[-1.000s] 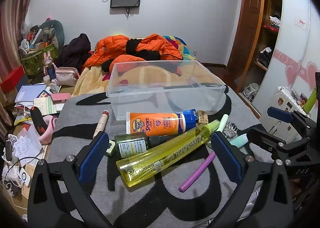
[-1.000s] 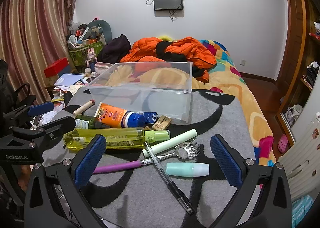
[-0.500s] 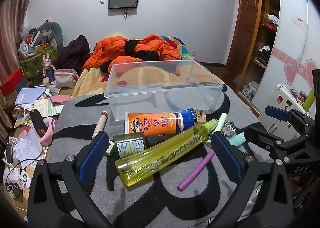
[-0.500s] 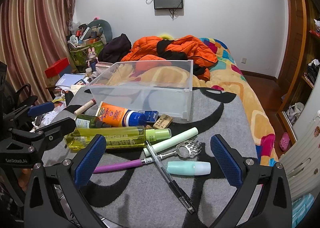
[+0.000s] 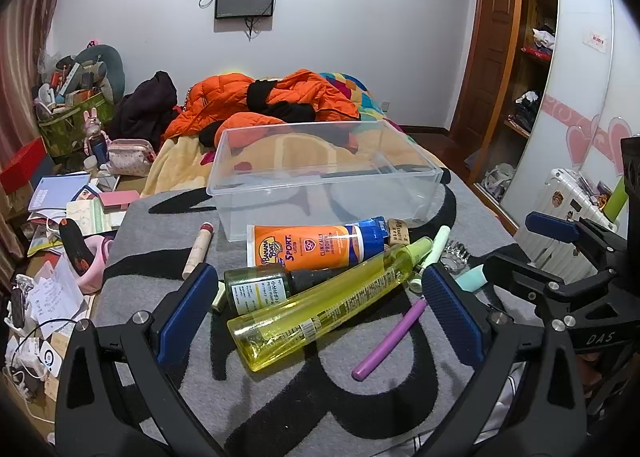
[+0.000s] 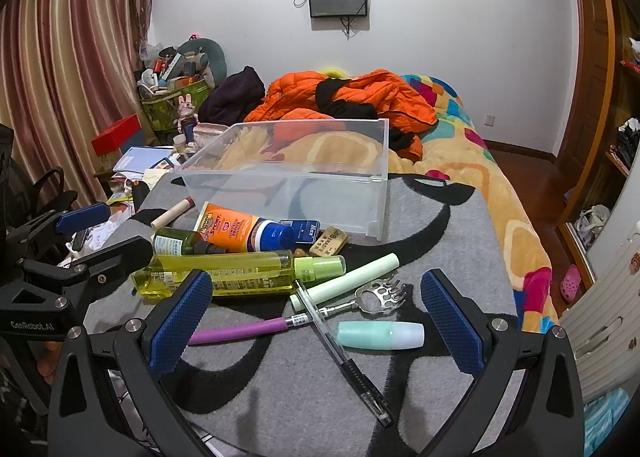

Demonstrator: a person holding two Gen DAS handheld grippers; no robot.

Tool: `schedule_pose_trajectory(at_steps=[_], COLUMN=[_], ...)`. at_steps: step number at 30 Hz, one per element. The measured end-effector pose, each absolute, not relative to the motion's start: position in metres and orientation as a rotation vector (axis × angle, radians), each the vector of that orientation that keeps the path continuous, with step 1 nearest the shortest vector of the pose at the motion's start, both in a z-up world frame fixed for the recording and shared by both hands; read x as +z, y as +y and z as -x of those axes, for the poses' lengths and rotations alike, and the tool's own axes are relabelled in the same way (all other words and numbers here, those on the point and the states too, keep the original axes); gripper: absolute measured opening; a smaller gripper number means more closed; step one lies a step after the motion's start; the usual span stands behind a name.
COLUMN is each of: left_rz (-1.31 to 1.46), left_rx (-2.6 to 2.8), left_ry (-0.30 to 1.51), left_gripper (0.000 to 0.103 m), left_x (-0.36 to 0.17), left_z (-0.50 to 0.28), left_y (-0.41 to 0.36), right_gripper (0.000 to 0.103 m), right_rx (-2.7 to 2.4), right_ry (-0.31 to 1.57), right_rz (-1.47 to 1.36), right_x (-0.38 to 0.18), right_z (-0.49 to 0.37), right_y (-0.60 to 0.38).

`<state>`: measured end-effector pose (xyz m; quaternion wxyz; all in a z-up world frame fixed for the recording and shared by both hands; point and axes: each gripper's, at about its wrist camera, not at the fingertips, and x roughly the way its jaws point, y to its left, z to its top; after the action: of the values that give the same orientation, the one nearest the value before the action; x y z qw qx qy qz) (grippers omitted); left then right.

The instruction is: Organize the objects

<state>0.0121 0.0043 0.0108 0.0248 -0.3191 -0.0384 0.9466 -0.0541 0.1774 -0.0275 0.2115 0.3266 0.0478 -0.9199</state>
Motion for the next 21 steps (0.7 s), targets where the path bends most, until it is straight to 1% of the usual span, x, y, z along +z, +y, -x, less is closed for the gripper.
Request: schedule_pose_trajectory(at_steps=[21], left_rz=[0.989], left_rx=[2.921], left_ry=[-0.121], left_gripper=[0.103], left_x=[0.0107], left_z=[-0.0129], left_y=[0.0038], right_gripper=[0.103], right_rx=[-2.549], right_ry=[0.129], right_rz=[-0.917], right_x=[-0.0289], right_z=[0.053], right_y=[0.1763])
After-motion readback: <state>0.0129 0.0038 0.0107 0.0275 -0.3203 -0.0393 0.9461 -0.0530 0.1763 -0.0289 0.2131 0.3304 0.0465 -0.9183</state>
